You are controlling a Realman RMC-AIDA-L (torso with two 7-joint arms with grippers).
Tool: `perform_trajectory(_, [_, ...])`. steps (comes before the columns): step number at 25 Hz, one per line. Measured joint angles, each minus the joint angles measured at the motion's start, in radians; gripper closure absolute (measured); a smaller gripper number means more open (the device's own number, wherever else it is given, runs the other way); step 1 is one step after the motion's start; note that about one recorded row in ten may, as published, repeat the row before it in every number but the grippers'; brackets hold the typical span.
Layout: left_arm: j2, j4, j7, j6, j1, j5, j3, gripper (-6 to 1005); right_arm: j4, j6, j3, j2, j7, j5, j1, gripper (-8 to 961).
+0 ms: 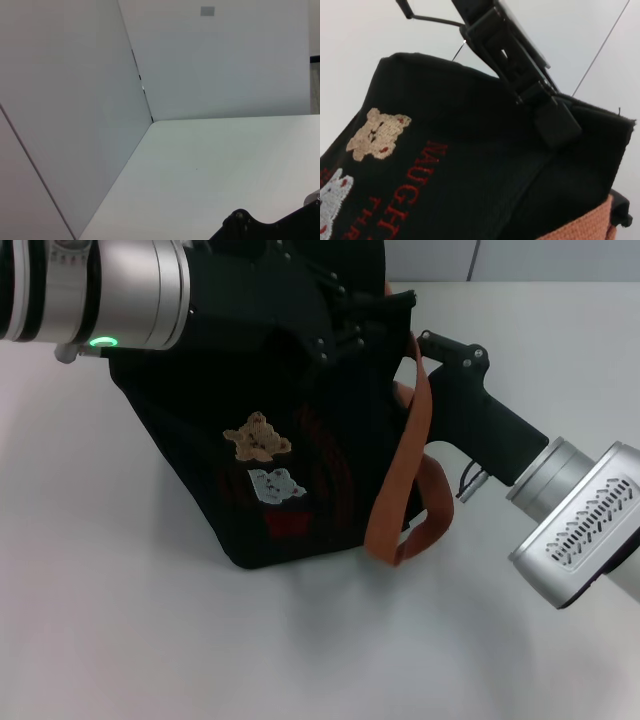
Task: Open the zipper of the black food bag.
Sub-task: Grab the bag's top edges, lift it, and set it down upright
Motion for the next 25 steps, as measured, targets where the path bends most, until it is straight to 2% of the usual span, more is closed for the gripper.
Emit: perform_trajectory(25, [0.000,0.000,-0.001,-0.005,-0.006,-0.004,0.000,808,-0.004,0.025,0.002,0.000,0.003,0.008,-0.039,597])
